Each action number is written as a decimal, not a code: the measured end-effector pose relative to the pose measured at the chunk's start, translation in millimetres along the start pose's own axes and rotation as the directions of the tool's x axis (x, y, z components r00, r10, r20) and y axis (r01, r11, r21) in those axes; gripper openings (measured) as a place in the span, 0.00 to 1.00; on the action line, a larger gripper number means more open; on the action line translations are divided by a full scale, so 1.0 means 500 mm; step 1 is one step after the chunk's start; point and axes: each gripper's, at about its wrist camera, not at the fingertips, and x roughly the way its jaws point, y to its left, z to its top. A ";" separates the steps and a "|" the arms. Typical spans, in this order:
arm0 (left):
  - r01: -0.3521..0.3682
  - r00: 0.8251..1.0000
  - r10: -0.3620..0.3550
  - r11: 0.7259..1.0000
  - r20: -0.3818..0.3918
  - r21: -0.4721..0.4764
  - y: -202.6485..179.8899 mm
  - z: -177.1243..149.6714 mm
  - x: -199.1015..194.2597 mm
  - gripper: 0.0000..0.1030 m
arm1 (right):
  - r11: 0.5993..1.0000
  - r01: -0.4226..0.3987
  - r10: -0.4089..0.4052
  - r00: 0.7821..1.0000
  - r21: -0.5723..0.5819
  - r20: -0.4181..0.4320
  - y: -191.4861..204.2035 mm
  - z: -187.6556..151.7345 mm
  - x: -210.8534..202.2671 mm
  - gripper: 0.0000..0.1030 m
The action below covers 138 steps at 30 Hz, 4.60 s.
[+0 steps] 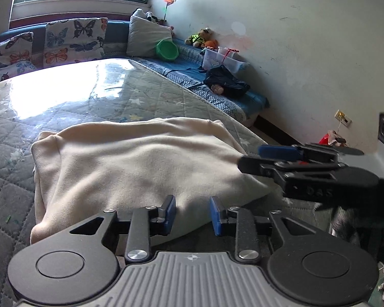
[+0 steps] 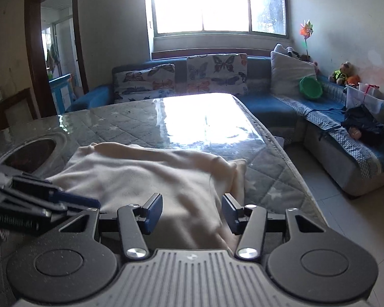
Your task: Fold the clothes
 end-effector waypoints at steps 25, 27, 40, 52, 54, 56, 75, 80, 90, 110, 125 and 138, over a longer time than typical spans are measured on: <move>-0.007 1.000 0.007 1.000 -0.010 -0.010 0.010 0.013 0.010 0.33 | 0.995 0.091 -0.090 0.995 0.029 -0.037 -0.034 -0.042 0.008 0.54; -0.003 1.000 0.003 1.000 -0.005 -0.015 0.009 0.011 -0.001 0.33 | 0.995 0.096 -0.094 0.995 0.038 -0.042 -0.039 -0.048 0.006 0.55; -0.055 0.998 0.053 0.998 -0.031 -0.042 0.005 -0.012 -0.048 0.54 | 0.993 0.113 -0.112 0.993 0.040 -0.026 -0.016 -0.049 -0.019 0.67; -0.104 0.994 0.103 0.994 -0.022 -0.044 0.015 -0.039 -0.101 0.75 | 0.994 0.104 -0.104 0.995 0.038 0.004 0.037 -0.056 -0.047 0.95; -0.118 0.993 0.117 0.992 -0.016 -0.044 0.016 -0.042 -0.109 0.82 | 0.993 0.109 -0.109 0.994 0.038 0.013 0.046 -0.057 -0.052 0.98; -0.131 0.991 0.130 0.990 -0.010 -0.045 0.018 -0.046 -0.117 0.86 | 0.993 0.111 -0.112 0.993 0.039 0.025 0.053 -0.057 -0.057 1.00; -0.192 0.979 0.194 0.981 0.063 -0.038 0.019 -0.093 -0.188 1.00 | 0.988 0.053 -0.063 0.996 0.143 0.068 0.096 -0.083 -0.110 1.00; -0.205 0.976 0.207 0.978 0.073 -0.030 0.015 -0.104 -0.198 1.00 | 0.987 0.050 -0.061 0.996 0.152 0.065 0.110 -0.086 -0.117 1.00; -0.213 0.975 0.215 0.976 0.053 -0.042 0.013 -0.125 -0.215 1.00 | 0.984 0.035 -0.049 0.996 0.173 0.078 0.125 -0.098 -0.140 1.00; -0.245 0.966 0.248 0.968 0.072 -0.049 -0.005 -0.172 -0.271 1.00 | 0.992 0.047 -0.060 0.993 0.120 0.104 0.184 -0.132 -0.205 1.00; -0.248 0.967 0.251 0.967 0.047 -0.057 0.012 -0.180 -0.265 1.00 | 0.994 0.066 -0.071 0.996 0.085 0.062 0.215 -0.147 -0.202 1.00; -0.297 0.954 0.298 0.954 0.024 -0.051 -0.004 -0.190 -0.245 1.00 | 0.993 0.063 -0.068 0.996 0.101 0.052 0.199 -0.156 -0.189 1.00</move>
